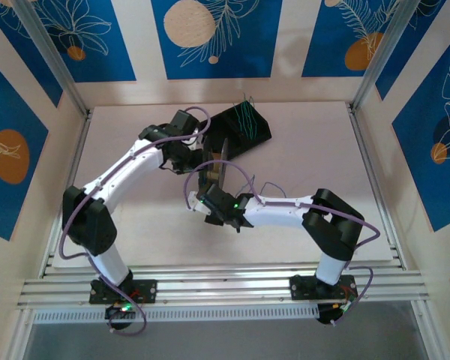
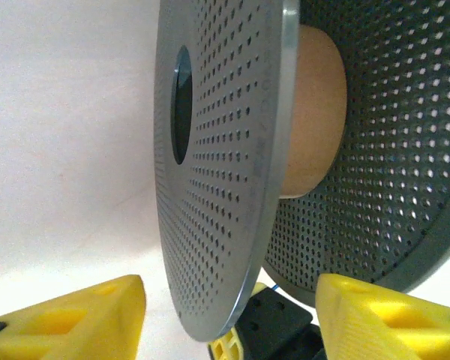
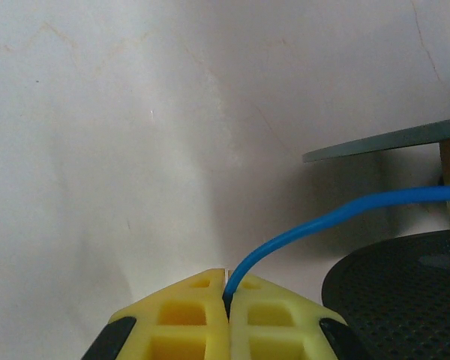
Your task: Wrap the cables
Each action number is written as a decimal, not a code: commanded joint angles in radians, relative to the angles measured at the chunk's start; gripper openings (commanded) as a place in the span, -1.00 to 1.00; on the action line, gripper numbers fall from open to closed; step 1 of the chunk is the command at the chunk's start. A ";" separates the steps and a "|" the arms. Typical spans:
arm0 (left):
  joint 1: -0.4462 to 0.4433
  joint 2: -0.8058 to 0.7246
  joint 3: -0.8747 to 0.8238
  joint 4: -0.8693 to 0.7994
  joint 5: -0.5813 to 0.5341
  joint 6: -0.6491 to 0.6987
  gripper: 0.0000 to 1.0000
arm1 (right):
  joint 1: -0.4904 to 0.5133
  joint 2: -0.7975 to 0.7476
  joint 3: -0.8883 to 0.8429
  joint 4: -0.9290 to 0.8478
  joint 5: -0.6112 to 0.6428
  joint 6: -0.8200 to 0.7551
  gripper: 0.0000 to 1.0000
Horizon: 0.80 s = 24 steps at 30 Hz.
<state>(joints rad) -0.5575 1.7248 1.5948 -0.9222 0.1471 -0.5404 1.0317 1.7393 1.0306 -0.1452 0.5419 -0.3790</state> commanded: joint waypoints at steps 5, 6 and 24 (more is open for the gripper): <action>-0.037 0.066 0.080 -0.063 -0.078 0.025 -0.06 | -0.020 -0.042 0.009 0.001 -0.052 0.046 -1.00; -0.040 0.070 0.082 -0.067 -0.084 0.027 -0.08 | -0.021 -0.044 0.009 -0.001 -0.054 0.048 -1.00; -0.058 0.130 0.117 -0.073 -0.115 0.028 -0.49 | -0.028 -0.049 0.004 0.007 -0.073 0.056 -1.00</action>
<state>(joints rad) -0.6003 1.8420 1.6741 -0.9672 0.0540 -0.5205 1.0092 1.7374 1.0306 -0.1455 0.4900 -0.3378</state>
